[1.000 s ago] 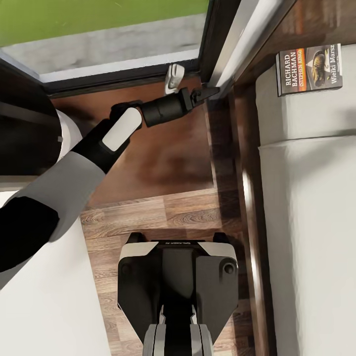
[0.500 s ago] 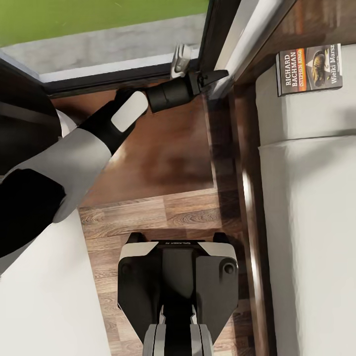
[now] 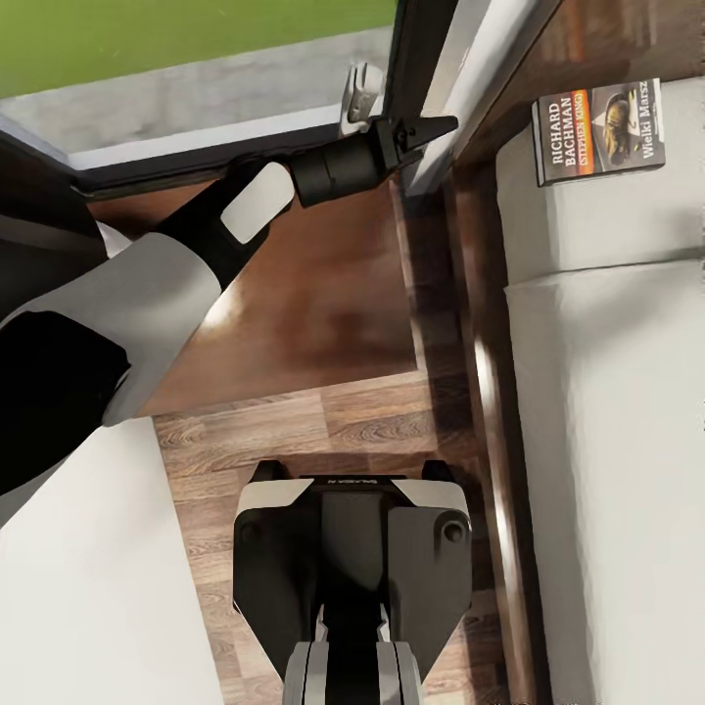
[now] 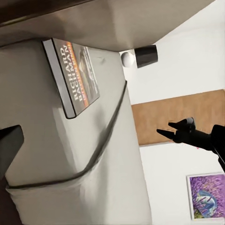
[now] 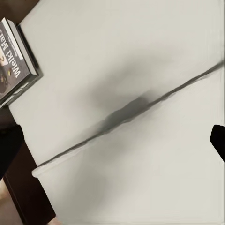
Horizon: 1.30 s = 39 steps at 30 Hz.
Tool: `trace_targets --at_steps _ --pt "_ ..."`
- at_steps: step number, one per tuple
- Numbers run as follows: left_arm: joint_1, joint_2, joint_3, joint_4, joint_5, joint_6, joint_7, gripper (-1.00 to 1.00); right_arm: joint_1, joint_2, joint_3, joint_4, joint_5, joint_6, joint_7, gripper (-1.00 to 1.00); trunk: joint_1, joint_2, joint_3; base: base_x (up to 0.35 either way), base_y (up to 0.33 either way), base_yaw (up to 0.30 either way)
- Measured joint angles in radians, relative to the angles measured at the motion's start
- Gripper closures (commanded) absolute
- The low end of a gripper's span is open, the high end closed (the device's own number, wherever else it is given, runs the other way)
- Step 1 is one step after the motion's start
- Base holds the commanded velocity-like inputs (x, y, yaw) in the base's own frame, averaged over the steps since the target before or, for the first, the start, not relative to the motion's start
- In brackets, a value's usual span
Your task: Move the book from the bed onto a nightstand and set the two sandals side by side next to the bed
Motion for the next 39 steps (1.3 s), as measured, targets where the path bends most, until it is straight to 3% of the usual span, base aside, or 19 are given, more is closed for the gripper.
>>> trace_targets --at_steps 15,39 --pt "-0.003 -0.009 -0.001 0.016 -0.002 -0.022 -0.006 -1.00 0.053 0.001 -0.001 -0.024 -0.003 0.011 0.000 -1.00 0.000 0.000 0.002 0.000 0.000 -0.173" --pt "0.010 -0.003 -0.004 0.061 -0.002 -0.066 -0.004 -1.00 0.073 0.003 -0.001 -0.029 -0.008 0.015 0.001 -1.00 0.000 0.000 0.003 0.000 0.000 -0.026"
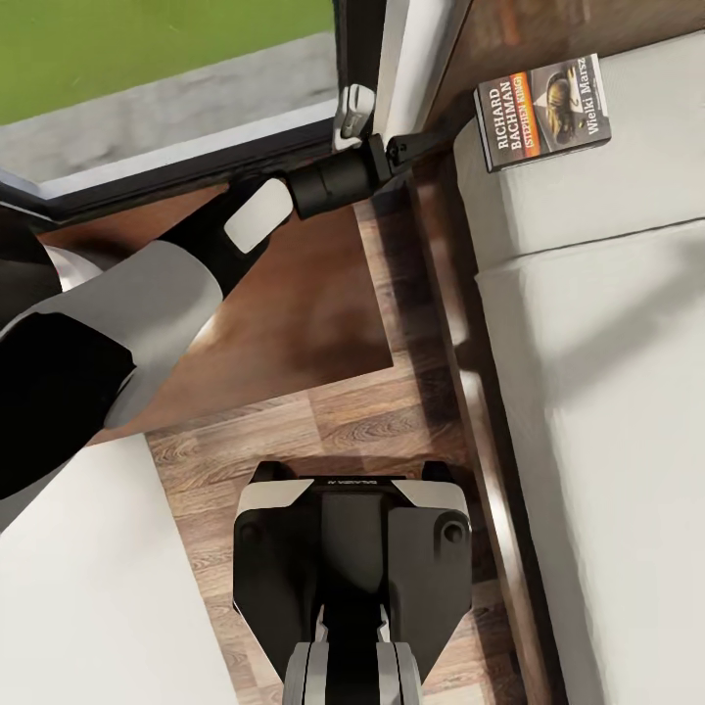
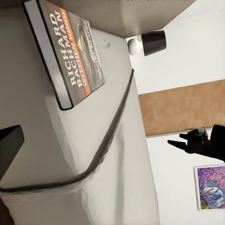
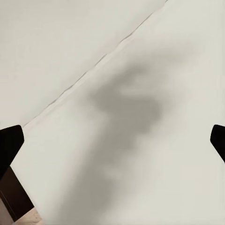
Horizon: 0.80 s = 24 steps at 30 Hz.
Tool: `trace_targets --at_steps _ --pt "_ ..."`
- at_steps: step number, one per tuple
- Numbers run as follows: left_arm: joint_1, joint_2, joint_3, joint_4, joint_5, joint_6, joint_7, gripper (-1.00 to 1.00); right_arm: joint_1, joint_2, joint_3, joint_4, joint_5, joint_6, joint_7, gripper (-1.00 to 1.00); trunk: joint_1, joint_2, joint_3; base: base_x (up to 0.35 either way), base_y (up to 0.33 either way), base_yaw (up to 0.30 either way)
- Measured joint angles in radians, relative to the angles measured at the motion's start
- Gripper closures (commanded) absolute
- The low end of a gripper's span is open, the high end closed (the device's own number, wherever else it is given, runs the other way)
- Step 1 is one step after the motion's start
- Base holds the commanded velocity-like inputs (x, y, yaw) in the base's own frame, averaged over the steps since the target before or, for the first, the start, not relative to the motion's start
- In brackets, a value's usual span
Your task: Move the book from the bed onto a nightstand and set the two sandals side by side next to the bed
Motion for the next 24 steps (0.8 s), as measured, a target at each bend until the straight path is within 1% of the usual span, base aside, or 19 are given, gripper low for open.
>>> trace_targets --at_steps 8,19,24 --pt "0.000 0.004 0.000 0.005 0.000 -0.004 0.002 -1.00 0.009 0.001 0.000 0.000 -0.001 0.000 0.002 -1.00 0.000 0.000 0.000 0.000 0.000 -0.002" --pt "-0.002 0.005 0.001 0.007 0.000 -0.005 0.005 -1.00 0.015 0.001 0.000 0.000 0.000 -0.001 0.028 -1.00 0.000 0.000 0.000 0.000 0.000 0.000" --pt "-0.004 0.006 0.002 0.008 0.000 -0.005 0.007 -1.00 0.017 0.002 0.000 0.000 0.000 -0.001 0.032 -1.00 0.000 0.000 0.000 0.000 0.000 -0.063"
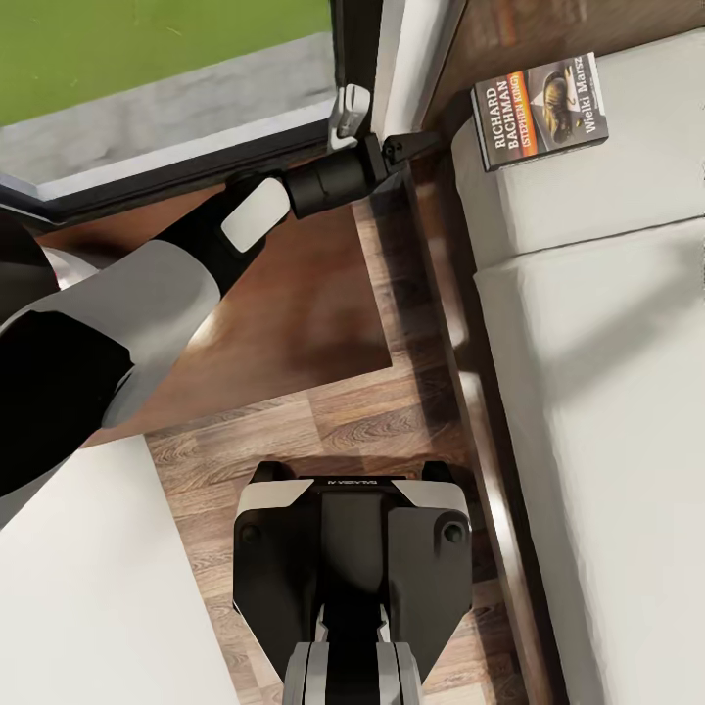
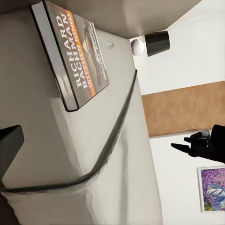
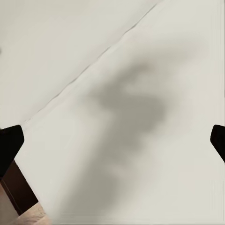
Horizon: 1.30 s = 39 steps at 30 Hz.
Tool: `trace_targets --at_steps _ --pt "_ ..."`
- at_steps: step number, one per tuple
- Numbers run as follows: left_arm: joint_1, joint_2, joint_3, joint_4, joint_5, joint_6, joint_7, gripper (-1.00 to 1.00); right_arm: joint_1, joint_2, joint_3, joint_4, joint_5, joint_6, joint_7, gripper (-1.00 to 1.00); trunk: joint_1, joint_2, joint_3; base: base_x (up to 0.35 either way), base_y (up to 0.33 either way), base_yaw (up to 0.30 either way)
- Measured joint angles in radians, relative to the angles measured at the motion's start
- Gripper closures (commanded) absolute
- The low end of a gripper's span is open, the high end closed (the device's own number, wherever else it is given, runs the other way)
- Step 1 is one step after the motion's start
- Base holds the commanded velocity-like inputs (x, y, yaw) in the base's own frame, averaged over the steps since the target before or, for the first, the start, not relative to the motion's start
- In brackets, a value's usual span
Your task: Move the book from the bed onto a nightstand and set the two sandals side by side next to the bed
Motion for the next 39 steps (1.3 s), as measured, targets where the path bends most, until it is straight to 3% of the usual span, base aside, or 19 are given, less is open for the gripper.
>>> trace_targets --at_steps 15,39 --pt "0.001 0.000 0.000 0.000 0.000 -0.001 0.001 -1.00 0.001 0.006 0.000 0.000 0.003 -0.001 0.004 -1.00 0.000 0.000 0.000 0.000 0.000 -0.132" --pt "0.008 0.003 -0.001 0.001 0.000 -0.019 0.000 -1.00 0.001 0.008 0.000 0.001 0.002 -0.001 0.006 -1.00 0.000 0.000 0.000 0.000 0.000 -0.019"
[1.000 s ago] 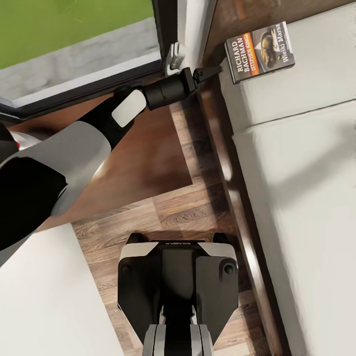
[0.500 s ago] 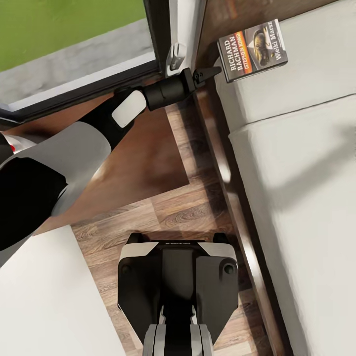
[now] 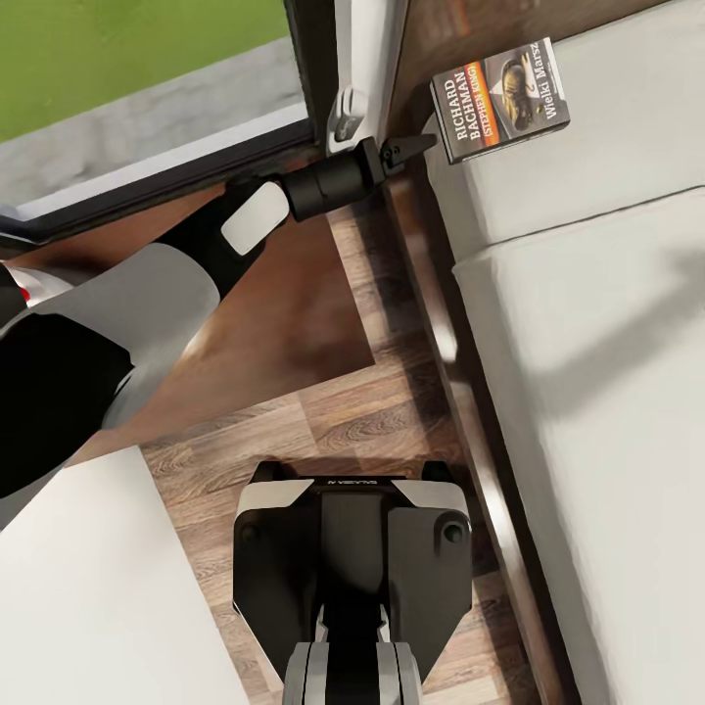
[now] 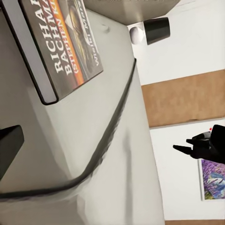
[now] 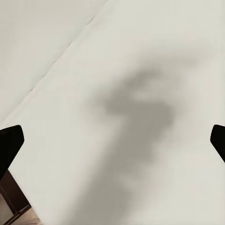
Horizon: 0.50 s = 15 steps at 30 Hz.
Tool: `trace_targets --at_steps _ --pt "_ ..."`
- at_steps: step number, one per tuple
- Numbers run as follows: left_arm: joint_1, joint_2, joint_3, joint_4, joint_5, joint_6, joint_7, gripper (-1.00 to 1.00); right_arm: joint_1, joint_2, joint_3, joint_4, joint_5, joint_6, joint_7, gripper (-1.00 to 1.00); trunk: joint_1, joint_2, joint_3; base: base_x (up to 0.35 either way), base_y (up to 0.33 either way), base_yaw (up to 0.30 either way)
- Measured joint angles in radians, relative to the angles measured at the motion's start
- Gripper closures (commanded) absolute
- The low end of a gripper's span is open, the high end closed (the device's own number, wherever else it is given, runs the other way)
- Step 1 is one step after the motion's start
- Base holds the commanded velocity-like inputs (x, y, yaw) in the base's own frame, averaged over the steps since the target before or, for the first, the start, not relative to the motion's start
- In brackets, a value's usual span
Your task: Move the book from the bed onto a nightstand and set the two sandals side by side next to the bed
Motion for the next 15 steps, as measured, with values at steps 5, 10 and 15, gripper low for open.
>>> trace_targets --at_steps 5,10,15 --pt "0.003 0.001 0.000 0.000 0.001 -0.002 0.000 -1.00 0.000 0.003 0.000 0.000 0.000 0.000 0.000 -1.00 0.000 0.000 0.000 0.000 0.000 -0.002" --pt "0.005 0.001 0.000 -0.001 0.001 -0.003 -0.001 -1.00 0.000 0.007 0.000 0.000 0.000 -0.001 0.000 -1.00 0.000 0.000 0.000 0.000 0.000 -0.001" --pt "0.006 0.001 0.001 -0.001 0.001 -0.004 -0.001 -1.00 0.001 0.011 0.000 0.000 0.000 -0.001 0.000 -1.00 0.000 0.000 0.000 0.000 0.000 0.000"
